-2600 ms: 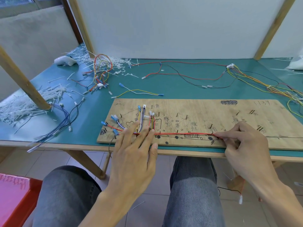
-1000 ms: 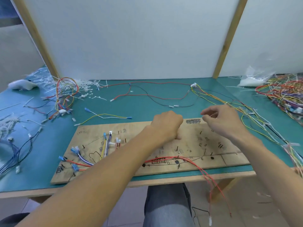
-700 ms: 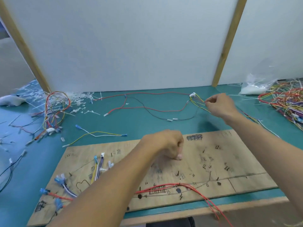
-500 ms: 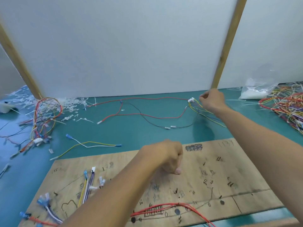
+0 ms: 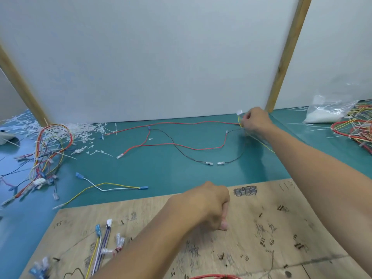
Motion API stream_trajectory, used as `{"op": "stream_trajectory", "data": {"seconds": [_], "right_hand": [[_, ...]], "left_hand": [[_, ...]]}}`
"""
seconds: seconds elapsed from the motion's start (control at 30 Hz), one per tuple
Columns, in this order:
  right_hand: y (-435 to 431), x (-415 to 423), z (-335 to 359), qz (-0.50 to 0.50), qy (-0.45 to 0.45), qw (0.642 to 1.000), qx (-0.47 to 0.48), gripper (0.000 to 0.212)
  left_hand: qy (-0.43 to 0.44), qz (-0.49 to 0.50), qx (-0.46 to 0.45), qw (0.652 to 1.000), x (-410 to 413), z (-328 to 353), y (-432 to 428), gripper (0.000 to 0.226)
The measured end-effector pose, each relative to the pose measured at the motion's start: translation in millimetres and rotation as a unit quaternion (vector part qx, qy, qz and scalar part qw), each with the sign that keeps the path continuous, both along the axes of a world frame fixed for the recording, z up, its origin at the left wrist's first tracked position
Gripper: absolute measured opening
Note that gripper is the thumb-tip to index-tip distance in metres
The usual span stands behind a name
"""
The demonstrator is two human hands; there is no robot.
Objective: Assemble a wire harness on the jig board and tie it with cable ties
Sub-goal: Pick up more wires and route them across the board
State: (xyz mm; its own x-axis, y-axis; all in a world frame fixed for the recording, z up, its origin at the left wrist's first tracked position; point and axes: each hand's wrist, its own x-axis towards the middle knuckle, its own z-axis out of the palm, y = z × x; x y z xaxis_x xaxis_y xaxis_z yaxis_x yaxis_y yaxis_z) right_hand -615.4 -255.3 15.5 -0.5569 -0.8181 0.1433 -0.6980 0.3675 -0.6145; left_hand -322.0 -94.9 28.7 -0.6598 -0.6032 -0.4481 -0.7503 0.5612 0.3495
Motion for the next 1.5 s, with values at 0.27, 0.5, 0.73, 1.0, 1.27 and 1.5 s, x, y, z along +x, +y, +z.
{"op": "stream_trajectory", "data": {"seconds": [0.27,0.5,0.73,1.0,1.27,1.5], "right_hand": [[60.0,-15.3,75.0,0.064,-0.015,0.985,-0.161,0.008],[133.0,30.0,113.3,0.161,0.257,0.947,-0.104,0.012],[219.3,91.1,106.9,0.218,0.349,0.906,-0.101,0.022],[298.6,130.1,99.9,0.225,0.397,0.878,-0.147,0.024],[339.6,132.4,94.7,0.227,0.361,0.891,-0.153,0.047],[368.5,96.3,55.8,0.124,0.321,0.927,-0.151,0.039]], "left_hand": [[-0.006,-0.018,-0.017,1.000,-0.3,-2.3,-1.7,0.026],[-0.012,-0.035,-0.028,0.999,2.4,-1.3,-2.9,0.026],[0.144,-0.001,0.125,0.982,17.1,50.7,2.5,0.062],[0.512,0.062,0.134,0.846,15.8,79.5,44.3,0.016],[0.529,0.053,0.103,0.840,18.8,83.2,79.7,0.018],[0.669,0.057,0.212,0.710,35.9,106.1,102.5,0.020]]}}
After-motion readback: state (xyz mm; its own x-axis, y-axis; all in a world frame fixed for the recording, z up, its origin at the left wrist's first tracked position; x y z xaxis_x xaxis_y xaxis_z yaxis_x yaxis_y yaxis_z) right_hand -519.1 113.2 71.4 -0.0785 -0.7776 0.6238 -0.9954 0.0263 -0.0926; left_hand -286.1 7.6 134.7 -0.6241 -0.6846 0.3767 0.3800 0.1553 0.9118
